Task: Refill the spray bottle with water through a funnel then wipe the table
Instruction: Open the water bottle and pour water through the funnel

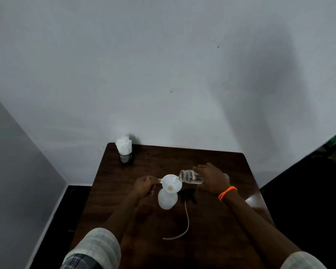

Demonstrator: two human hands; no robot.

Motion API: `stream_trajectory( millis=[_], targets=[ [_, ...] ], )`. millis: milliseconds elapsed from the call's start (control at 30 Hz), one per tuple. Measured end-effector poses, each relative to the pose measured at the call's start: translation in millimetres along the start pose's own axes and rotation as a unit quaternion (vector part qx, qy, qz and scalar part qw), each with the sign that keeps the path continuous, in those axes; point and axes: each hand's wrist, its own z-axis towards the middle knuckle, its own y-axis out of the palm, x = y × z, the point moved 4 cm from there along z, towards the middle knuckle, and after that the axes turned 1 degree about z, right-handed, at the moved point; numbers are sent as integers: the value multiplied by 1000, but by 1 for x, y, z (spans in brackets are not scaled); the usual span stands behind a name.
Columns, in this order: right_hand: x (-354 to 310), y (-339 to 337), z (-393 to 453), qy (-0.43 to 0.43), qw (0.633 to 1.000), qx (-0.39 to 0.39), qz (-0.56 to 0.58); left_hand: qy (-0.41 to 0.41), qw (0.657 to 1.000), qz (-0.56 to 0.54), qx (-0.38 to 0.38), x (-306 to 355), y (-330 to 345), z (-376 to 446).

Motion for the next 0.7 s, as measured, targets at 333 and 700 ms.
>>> stream_trajectory(
  millis=[333, 700],
  targets=[
    [-1, -4, 0, -3, 1000, 6, -8, 2, 1000, -24, -8, 6, -1, -3],
    [-2, -7, -2, -4, 1000, -1, -14, 8, 1000, -9, -18, 3, -2, 0]
  ],
)
